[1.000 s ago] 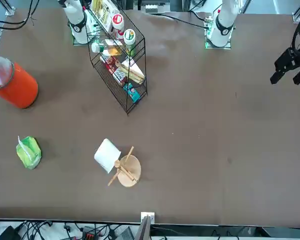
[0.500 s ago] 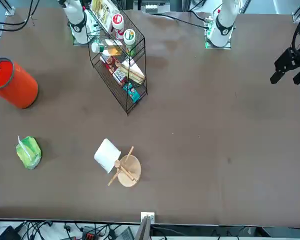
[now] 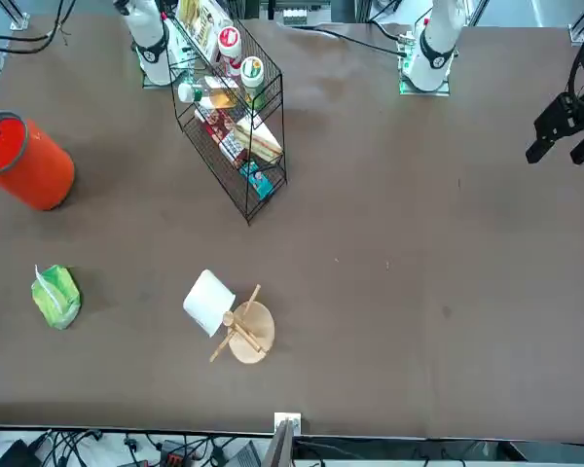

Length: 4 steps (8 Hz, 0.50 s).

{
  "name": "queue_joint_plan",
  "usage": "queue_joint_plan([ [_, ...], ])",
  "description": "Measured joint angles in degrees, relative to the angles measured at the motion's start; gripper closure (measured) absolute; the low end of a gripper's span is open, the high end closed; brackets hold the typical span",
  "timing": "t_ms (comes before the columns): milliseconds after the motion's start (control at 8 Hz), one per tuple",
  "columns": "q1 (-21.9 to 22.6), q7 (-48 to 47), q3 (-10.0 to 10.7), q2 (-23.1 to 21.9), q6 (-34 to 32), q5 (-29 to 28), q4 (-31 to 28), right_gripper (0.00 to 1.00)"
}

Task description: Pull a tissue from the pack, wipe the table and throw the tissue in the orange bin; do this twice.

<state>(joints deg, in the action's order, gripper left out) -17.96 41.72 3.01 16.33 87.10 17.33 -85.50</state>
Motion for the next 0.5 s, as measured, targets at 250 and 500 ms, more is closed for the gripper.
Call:
queue_joint_plan([
  [250,1.92,-1.03,-0.11,2.47,7.82,-2.66,-0.01,0.0],
  [500,2.27,-1.02,-0.7,6.82,17.25,-3.76,0.0,0.01],
])
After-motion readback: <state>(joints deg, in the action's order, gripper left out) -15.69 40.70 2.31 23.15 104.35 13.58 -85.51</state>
